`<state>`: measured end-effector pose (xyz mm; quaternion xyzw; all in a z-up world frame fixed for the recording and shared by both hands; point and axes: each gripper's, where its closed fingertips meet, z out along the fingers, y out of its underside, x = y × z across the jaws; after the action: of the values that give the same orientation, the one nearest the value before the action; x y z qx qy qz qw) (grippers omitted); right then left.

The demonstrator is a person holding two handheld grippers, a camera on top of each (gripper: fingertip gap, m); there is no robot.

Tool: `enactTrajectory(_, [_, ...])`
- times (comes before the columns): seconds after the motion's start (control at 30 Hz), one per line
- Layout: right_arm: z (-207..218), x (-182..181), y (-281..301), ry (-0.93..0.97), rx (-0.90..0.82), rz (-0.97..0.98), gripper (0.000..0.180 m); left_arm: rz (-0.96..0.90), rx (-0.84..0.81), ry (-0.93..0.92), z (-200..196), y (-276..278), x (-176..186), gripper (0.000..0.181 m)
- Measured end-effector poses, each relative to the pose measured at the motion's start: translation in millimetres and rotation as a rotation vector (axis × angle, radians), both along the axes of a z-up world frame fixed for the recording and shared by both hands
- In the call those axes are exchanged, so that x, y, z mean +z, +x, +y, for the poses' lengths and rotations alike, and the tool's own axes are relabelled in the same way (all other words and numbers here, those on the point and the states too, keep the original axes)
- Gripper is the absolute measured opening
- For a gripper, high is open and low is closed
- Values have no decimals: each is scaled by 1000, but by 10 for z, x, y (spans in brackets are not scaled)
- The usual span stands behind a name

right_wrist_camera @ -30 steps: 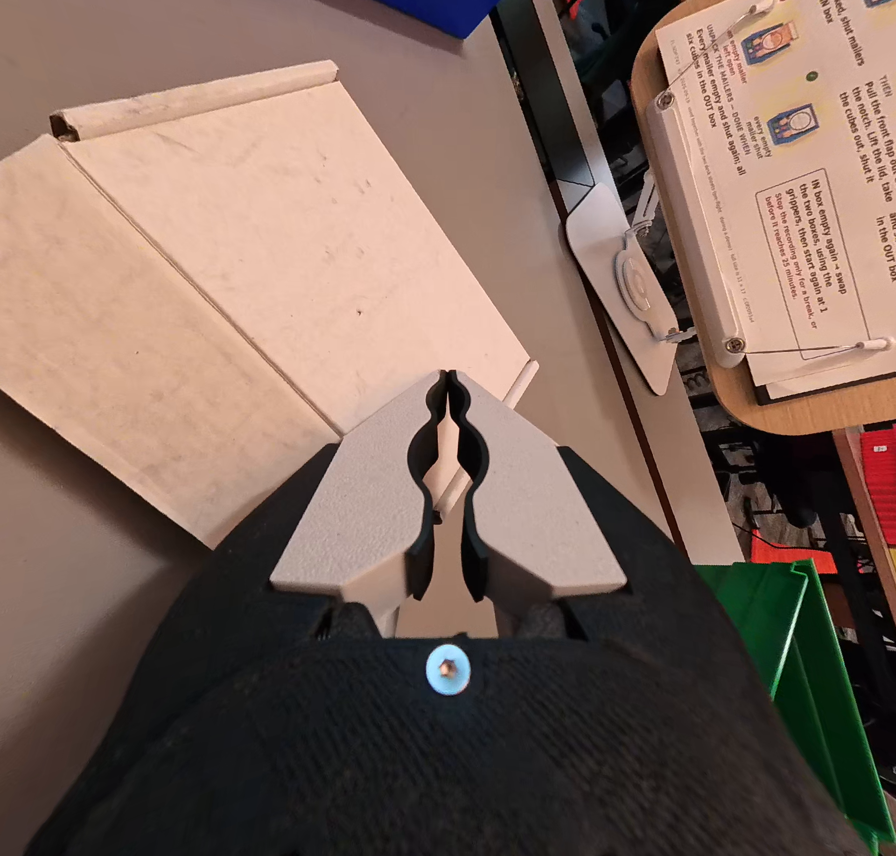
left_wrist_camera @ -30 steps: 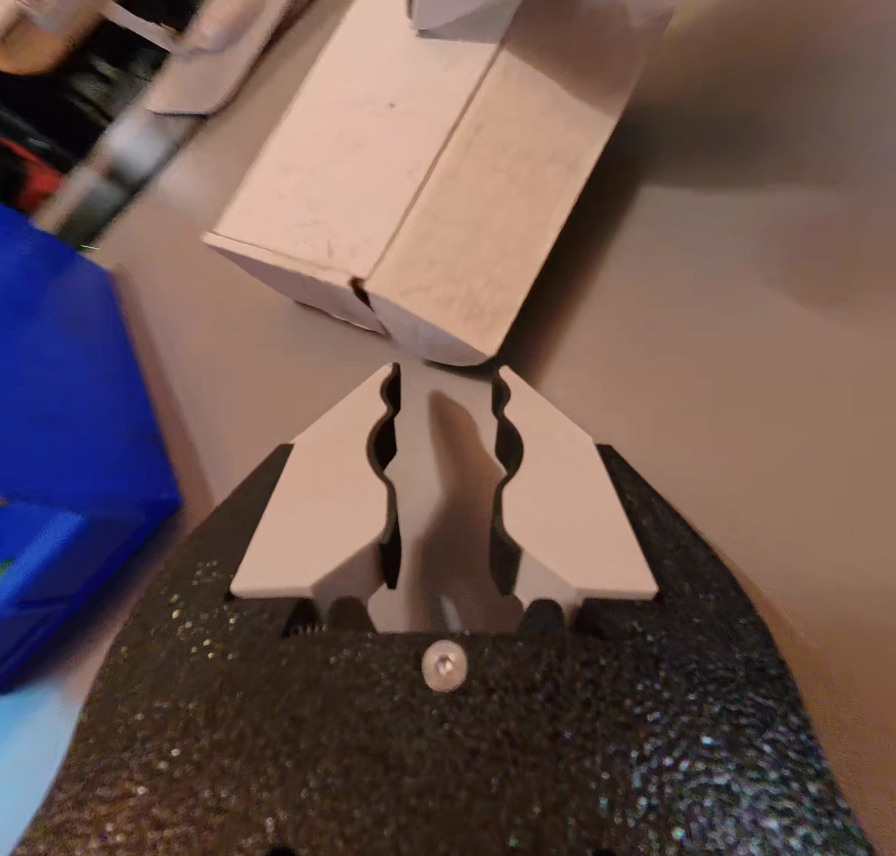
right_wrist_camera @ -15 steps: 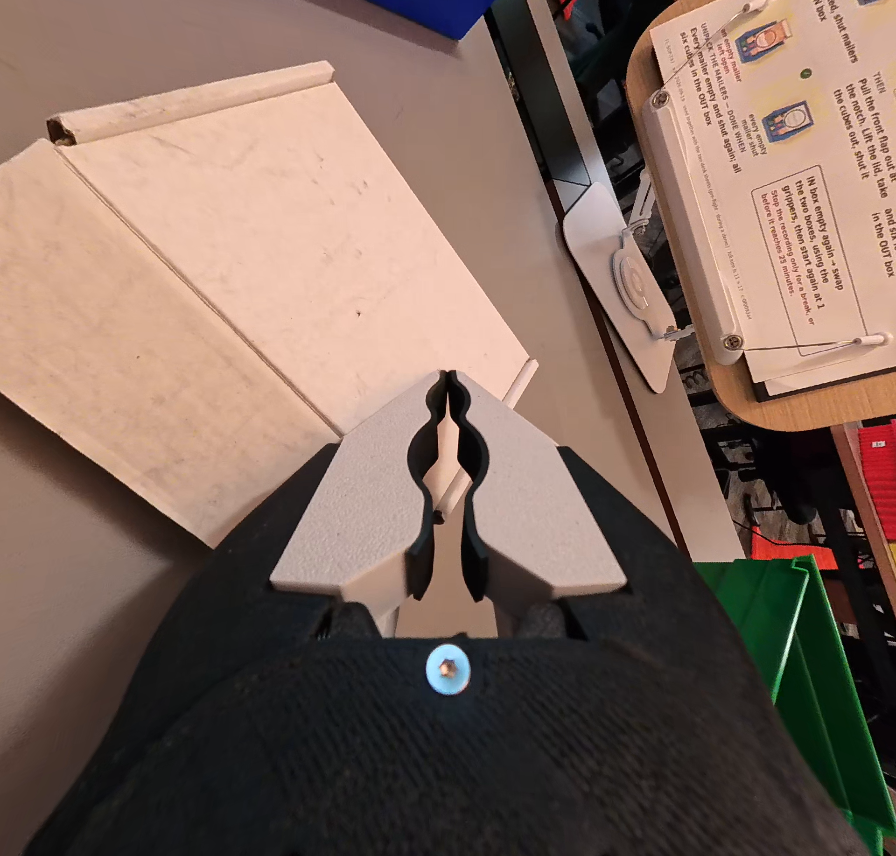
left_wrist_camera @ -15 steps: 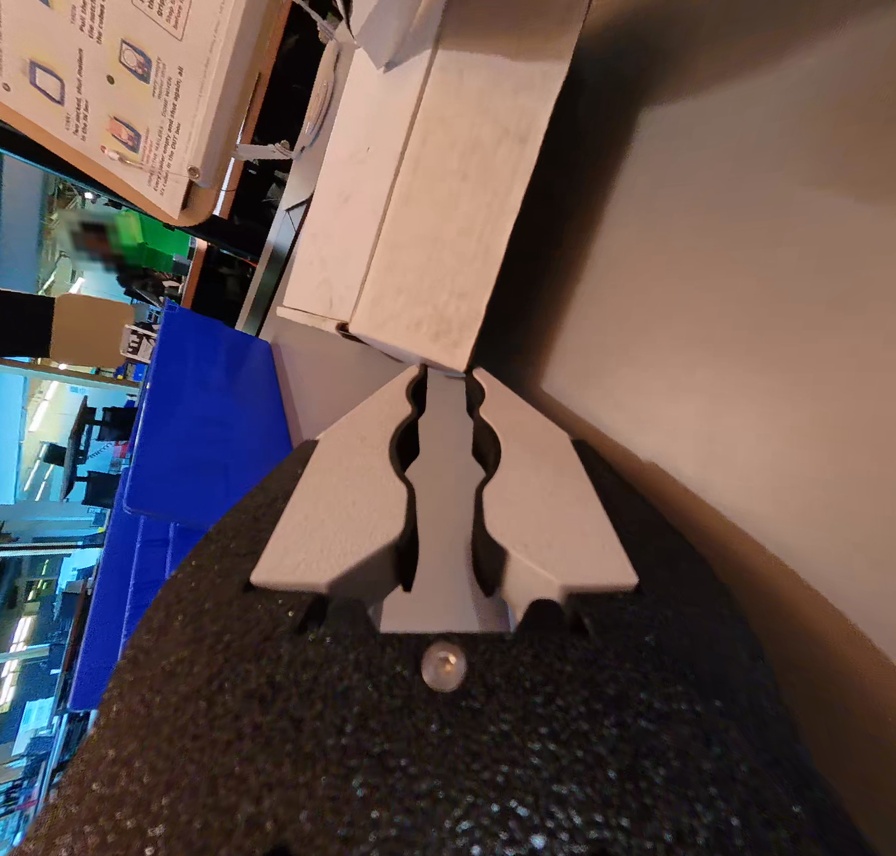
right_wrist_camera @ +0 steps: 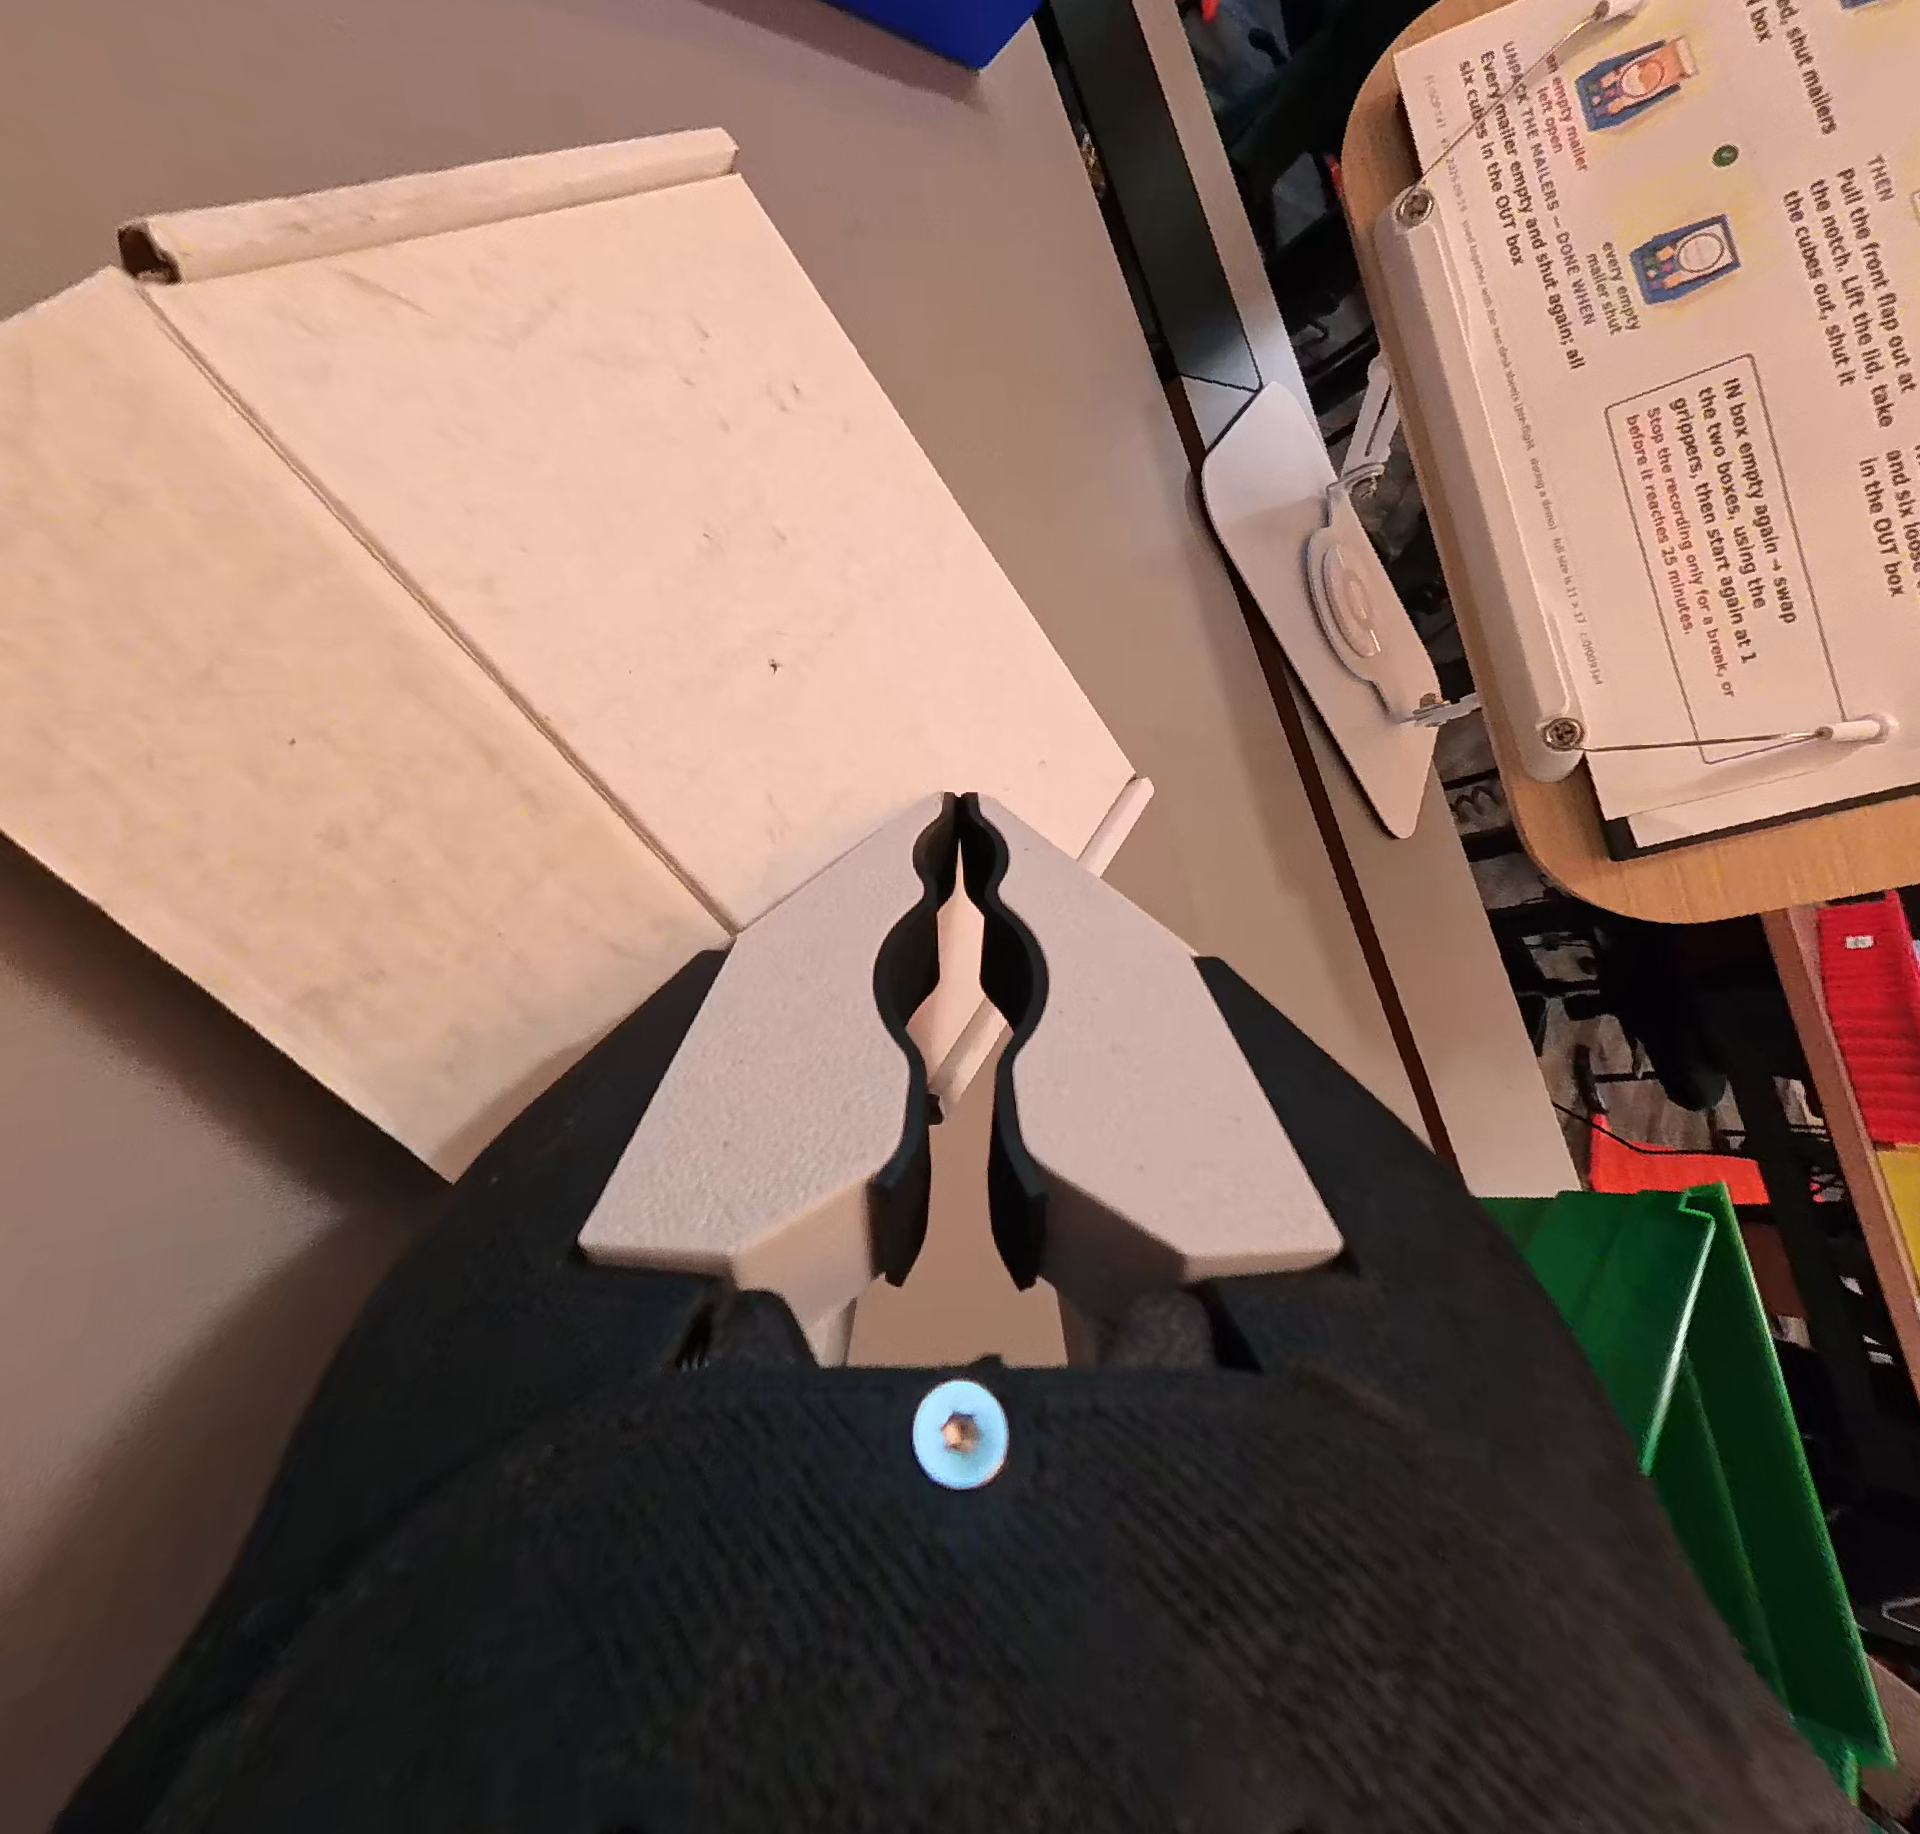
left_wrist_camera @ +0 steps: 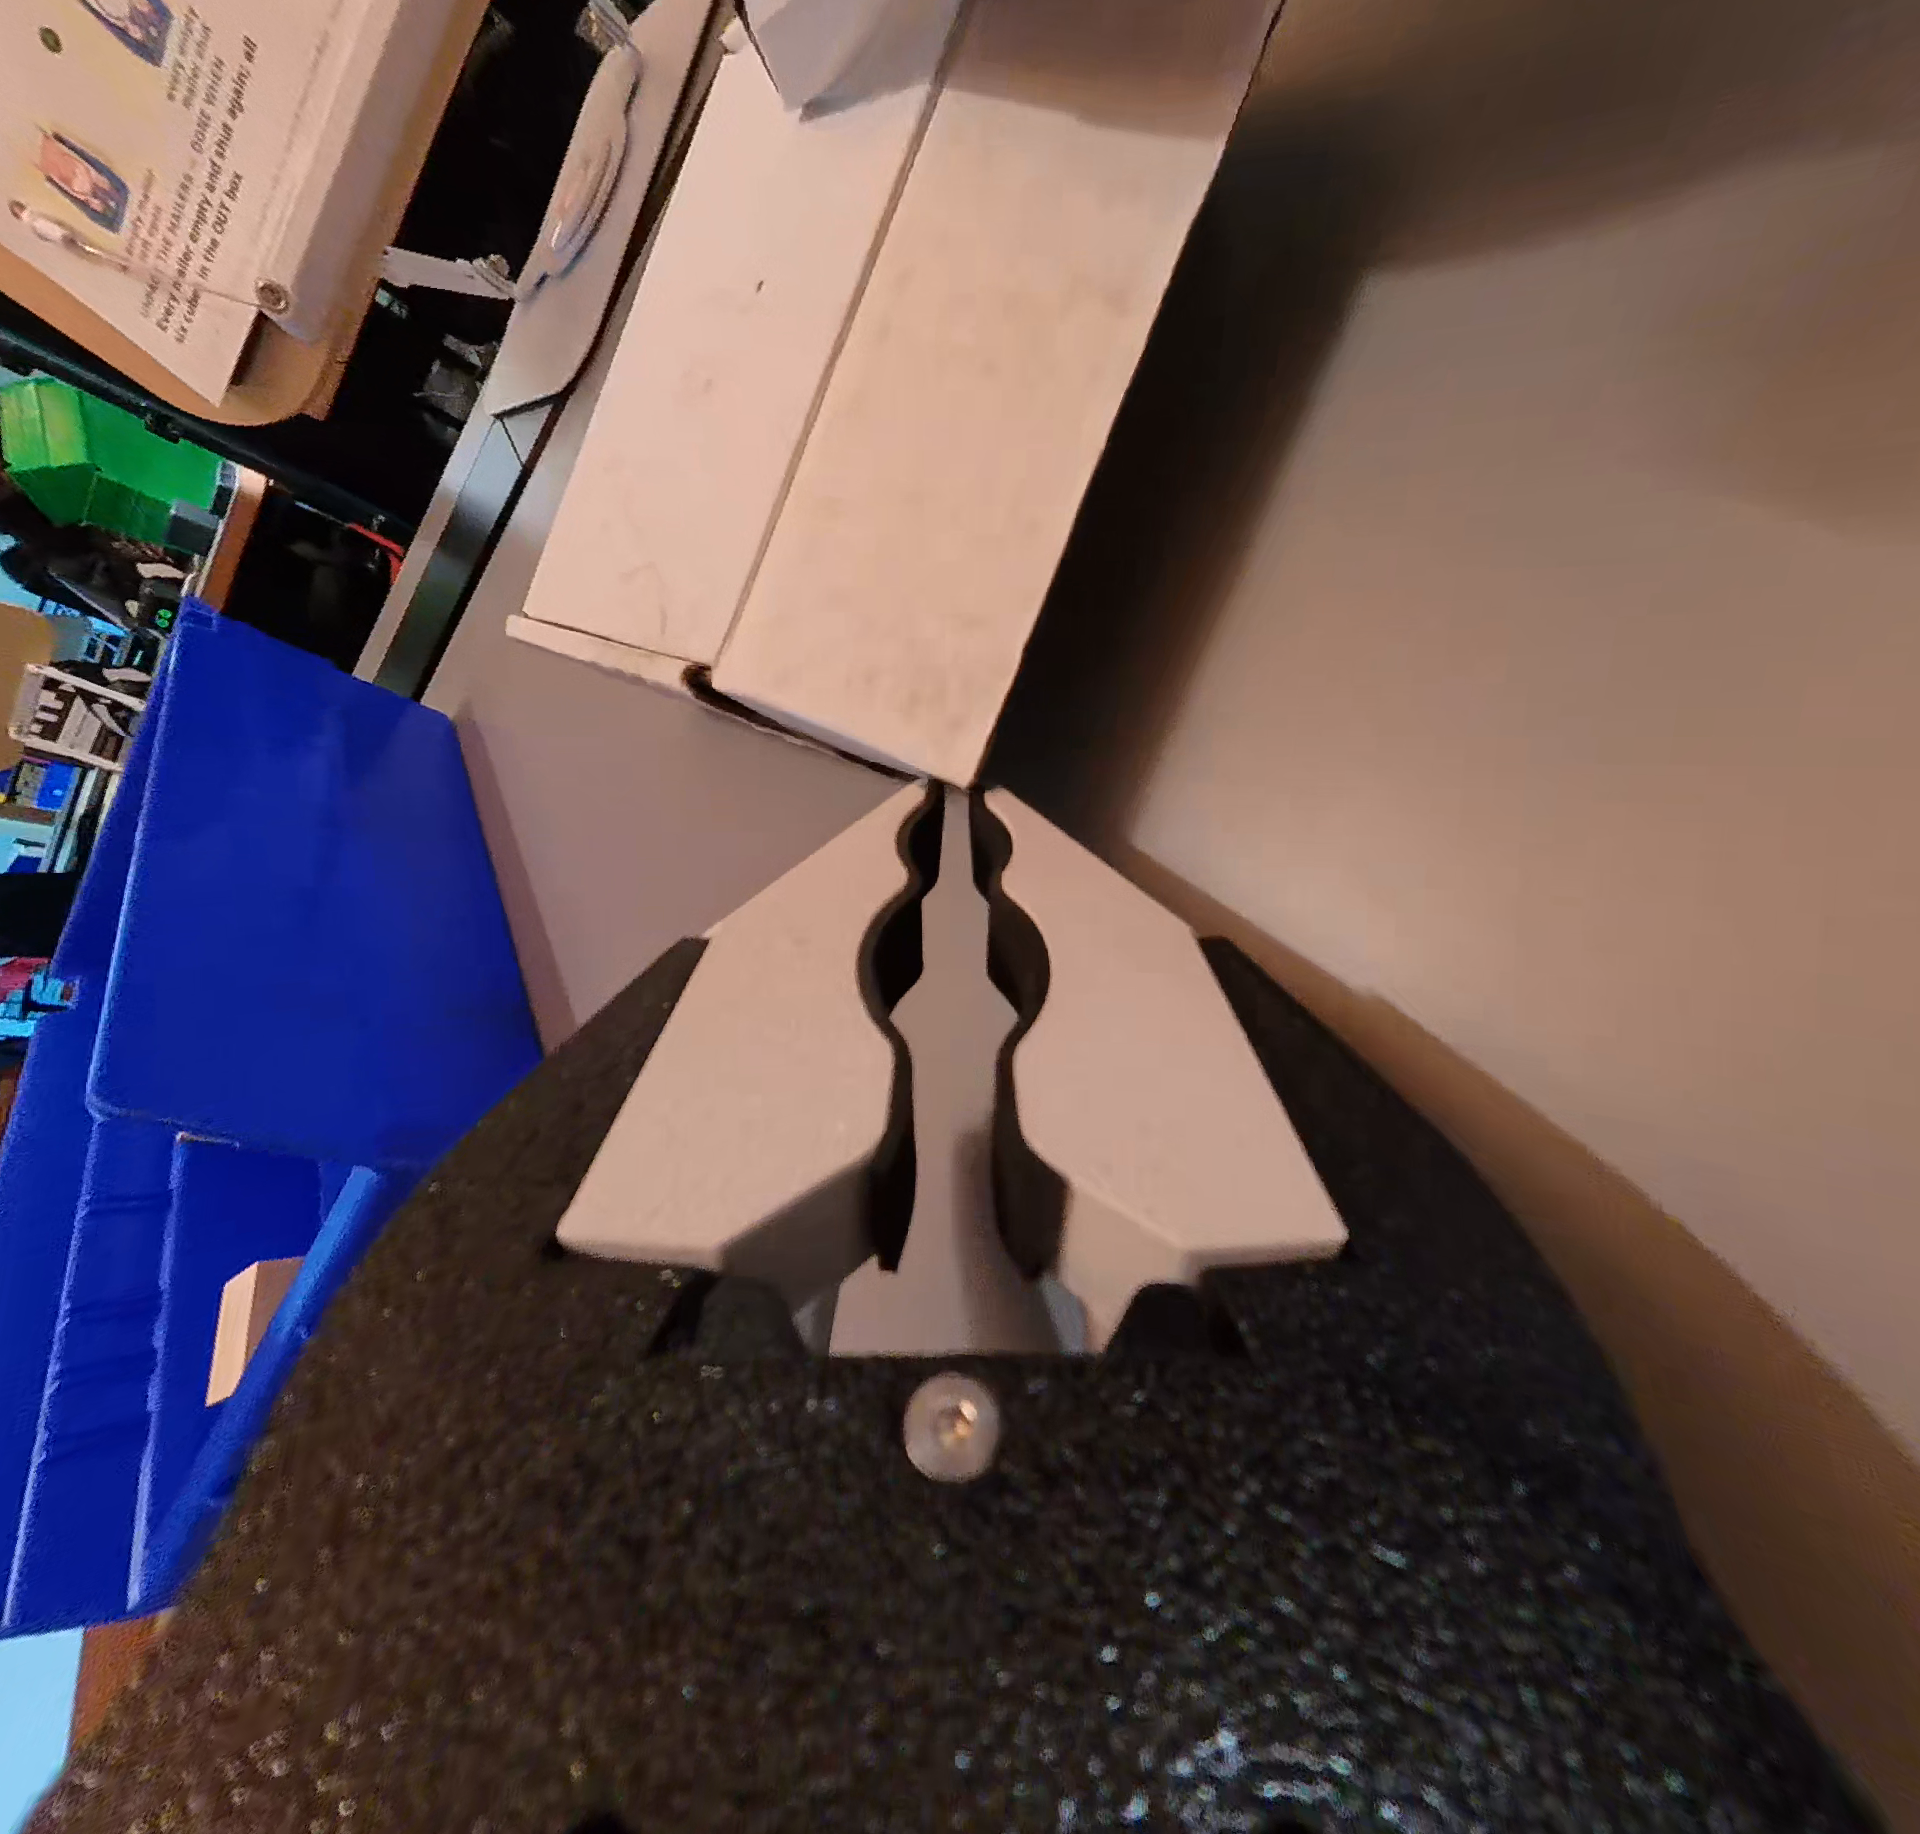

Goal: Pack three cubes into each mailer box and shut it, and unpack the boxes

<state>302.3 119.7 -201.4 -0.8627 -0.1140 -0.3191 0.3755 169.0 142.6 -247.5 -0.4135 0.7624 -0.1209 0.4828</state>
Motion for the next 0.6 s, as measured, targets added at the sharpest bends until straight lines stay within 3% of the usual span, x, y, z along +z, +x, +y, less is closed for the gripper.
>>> enactTrajectory(0.03, [-1, 1, 0, 2, 1, 2, 0, 1, -7, -9, 0, 1, 1, 4])
enactTrajectory(0.17, [0, 6, 1, 13, 2, 12, 0, 17, -56, -125, 19, -17, 24, 24])
enactTrajectory(0.37, [-151, 155, -28, 99, 30, 186, 0, 50, -149, -530, 36, -133, 175, 51])
enactTrajectory(0.47, [-409, 439, 31, 266, -72, 309, 9, -40, -155, -751, 77, -122, 465, 52])
enactTrajectory(0.6, [-660, 243, -61, 295, -144, 519, 35, -121, -112, -938, 165, -3, 628, 53])
